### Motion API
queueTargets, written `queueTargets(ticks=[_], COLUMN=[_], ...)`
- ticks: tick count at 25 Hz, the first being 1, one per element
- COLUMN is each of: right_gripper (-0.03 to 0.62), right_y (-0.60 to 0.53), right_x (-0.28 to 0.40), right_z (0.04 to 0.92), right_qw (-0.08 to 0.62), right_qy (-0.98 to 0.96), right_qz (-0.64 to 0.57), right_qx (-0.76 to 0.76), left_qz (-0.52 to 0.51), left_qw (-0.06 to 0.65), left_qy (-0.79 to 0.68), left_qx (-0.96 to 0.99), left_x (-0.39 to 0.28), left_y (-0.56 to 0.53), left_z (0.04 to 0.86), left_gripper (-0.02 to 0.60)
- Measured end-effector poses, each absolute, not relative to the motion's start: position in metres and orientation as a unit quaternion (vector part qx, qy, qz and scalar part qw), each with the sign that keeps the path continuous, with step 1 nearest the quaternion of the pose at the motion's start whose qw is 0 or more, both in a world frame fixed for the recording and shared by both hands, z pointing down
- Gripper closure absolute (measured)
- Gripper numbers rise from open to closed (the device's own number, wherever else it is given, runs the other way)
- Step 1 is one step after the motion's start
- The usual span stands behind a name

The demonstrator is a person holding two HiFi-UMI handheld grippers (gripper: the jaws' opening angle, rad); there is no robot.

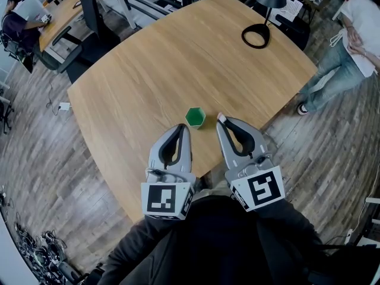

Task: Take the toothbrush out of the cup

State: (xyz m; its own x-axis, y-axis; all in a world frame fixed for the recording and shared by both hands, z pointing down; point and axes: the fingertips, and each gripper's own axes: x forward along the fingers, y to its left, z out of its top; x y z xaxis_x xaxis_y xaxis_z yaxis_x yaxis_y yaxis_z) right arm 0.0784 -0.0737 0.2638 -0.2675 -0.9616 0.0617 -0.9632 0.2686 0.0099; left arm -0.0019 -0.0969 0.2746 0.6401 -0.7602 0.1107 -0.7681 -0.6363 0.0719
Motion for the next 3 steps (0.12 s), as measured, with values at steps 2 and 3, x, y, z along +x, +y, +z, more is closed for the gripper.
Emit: queueTargets(ticks=[2, 3], right_gripper=[0.568, 0.568], right_y=[-0.0734, -0.0733], right_x=[0.0789, 0.0792], right_z=[0.2639, 0.2639], right_qw=[0.028, 0.028], right_qy=[-0.796, -0.796], right_qz=[0.014, 0.014], right_qx=[0.605, 0.605], left_qz=[0.034, 0.034], left_qw=[0.056, 0.056], left_qy=[-0.422, -0.422], left_qx=[0.904, 0.904], left_x=[-0.0011, -0.0007], left_y=[-0.0964, -0.0962], left_z=[0.2749, 0.2751], left_gripper=[0.574, 0.574])
